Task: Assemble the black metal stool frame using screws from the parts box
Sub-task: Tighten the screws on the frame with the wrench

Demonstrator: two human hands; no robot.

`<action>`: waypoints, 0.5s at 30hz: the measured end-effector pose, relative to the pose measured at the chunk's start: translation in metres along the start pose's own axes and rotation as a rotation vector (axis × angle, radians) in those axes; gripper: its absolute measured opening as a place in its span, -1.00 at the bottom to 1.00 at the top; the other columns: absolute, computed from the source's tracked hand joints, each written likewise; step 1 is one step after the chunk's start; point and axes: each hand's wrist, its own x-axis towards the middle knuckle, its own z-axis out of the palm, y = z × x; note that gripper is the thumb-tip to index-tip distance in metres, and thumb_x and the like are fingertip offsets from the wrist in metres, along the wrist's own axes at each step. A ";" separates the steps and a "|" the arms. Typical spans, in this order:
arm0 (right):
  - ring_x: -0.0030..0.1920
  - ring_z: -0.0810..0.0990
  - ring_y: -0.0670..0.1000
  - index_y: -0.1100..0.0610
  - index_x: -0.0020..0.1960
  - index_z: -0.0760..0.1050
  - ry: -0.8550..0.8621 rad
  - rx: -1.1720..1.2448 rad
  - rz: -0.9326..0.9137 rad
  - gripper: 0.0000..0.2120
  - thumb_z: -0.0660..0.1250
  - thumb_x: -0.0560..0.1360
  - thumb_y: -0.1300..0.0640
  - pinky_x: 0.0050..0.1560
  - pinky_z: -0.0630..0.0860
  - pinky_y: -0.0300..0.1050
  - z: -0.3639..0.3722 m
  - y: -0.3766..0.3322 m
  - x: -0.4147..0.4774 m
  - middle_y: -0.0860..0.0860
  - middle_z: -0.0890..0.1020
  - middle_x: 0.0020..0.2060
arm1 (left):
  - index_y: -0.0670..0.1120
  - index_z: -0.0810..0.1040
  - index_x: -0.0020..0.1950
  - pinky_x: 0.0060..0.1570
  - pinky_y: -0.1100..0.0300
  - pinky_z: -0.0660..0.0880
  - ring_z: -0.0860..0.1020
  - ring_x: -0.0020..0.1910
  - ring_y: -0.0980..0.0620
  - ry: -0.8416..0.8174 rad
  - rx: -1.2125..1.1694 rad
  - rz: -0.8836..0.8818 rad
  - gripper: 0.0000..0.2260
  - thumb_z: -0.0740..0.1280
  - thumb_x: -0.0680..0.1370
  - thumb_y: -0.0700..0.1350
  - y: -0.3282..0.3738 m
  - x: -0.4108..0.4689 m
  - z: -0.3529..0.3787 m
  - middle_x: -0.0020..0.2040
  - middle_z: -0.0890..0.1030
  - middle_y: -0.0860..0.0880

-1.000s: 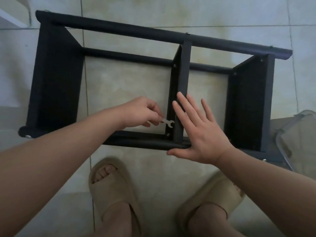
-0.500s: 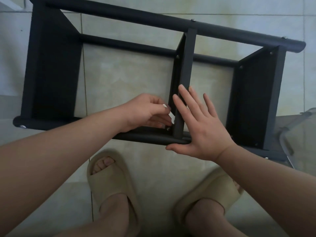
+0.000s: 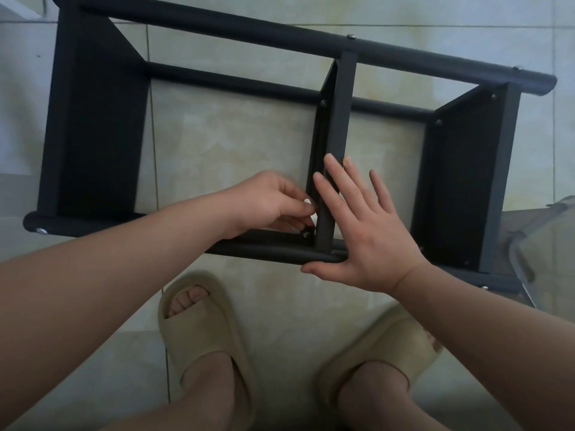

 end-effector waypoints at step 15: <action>0.64 -0.15 0.14 0.16 0.65 0.02 0.005 -0.007 -0.003 0.07 0.21 0.42 -0.52 0.57 -0.03 0.33 0.003 0.001 0.000 0.10 -0.06 0.65 | -0.05 0.63 -0.11 -0.16 0.31 0.55 0.69 -0.17 0.15 0.039 0.102 0.033 -0.92 0.40 0.58 -0.16 0.003 -0.003 0.004 -0.26 0.71 0.05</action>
